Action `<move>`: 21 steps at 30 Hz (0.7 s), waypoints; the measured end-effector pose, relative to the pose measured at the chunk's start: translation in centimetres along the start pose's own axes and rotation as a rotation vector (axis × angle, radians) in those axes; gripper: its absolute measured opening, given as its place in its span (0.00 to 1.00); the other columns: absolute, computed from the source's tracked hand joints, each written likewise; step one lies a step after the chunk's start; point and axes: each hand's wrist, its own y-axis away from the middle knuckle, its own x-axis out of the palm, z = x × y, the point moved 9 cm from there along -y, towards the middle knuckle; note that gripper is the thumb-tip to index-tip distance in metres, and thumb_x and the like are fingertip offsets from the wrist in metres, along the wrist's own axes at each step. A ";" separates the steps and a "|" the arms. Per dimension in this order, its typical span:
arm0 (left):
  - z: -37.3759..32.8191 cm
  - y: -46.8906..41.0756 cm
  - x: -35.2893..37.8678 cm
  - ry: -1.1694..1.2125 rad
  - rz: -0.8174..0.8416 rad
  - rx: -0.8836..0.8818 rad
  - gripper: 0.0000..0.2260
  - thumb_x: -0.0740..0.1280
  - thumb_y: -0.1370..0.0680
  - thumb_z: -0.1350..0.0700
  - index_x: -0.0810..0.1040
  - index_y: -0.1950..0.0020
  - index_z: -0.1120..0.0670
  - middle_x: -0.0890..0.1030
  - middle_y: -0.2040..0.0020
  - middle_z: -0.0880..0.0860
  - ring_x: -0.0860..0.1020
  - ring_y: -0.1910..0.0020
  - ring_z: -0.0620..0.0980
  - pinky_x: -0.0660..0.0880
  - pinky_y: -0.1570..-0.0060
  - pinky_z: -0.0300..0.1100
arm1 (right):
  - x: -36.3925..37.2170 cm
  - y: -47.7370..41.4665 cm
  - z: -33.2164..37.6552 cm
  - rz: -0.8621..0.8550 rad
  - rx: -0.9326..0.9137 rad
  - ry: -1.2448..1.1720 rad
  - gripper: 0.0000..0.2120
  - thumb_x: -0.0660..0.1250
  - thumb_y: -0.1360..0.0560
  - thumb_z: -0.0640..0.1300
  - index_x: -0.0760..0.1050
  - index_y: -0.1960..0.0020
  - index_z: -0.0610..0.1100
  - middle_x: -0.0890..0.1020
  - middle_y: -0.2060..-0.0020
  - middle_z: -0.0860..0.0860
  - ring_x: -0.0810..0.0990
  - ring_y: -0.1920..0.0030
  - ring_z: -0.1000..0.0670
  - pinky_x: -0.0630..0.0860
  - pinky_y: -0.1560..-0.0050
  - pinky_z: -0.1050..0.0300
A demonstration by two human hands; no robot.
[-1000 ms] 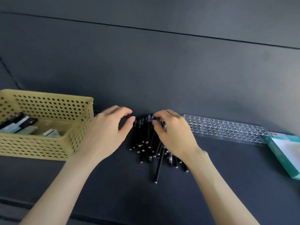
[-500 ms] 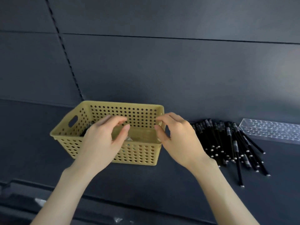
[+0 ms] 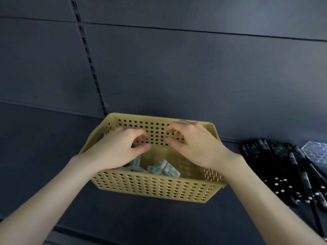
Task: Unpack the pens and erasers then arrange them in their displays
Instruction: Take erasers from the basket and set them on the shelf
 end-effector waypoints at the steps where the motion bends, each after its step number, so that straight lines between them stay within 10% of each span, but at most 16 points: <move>1: 0.8 -0.6 0.2 -0.013 0.038 -0.009 0.19 0.62 0.24 0.42 0.74 0.35 0.46 0.79 0.42 0.42 0.76 0.43 0.41 0.74 0.40 0.46 | 0.8 -0.6 -0.3 0.068 -0.003 -0.014 0.14 0.61 0.22 0.51 0.73 0.38 0.47 0.77 0.41 0.52 0.76 0.43 0.51 0.75 0.42 0.49; 7: 3.3 -2.7 3.2 -0.099 0.369 0.037 0.18 0.64 0.24 0.40 0.72 0.36 0.42 0.74 0.45 0.36 0.73 0.46 0.36 0.71 0.46 0.34 | 6.0 -2.4 -1.8 0.537 0.002 0.041 0.19 0.64 0.24 0.56 0.71 0.37 0.48 0.77 0.44 0.52 0.75 0.46 0.52 0.75 0.44 0.50; 14: 3.5 -4.0 6.9 -0.219 0.743 0.185 0.25 0.69 0.26 0.42 0.69 0.32 0.47 0.74 0.43 0.46 0.73 0.45 0.46 0.73 0.45 0.46 | 9.7 -1.7 -3.2 0.819 0.035 0.085 0.21 0.69 0.28 0.53 0.72 0.39 0.44 0.80 0.50 0.50 0.78 0.53 0.50 0.76 0.57 0.58; 21: 3.5 -4.3 8.6 -0.290 0.862 0.301 0.27 0.71 0.30 0.39 0.70 0.34 0.45 0.69 0.48 0.43 0.68 0.47 0.44 0.72 0.49 0.42 | 11.5 -1.5 -4.2 0.699 0.098 0.068 0.18 0.71 0.30 0.51 0.73 0.45 0.44 0.71 0.64 0.57 0.68 0.67 0.58 0.69 0.64 0.63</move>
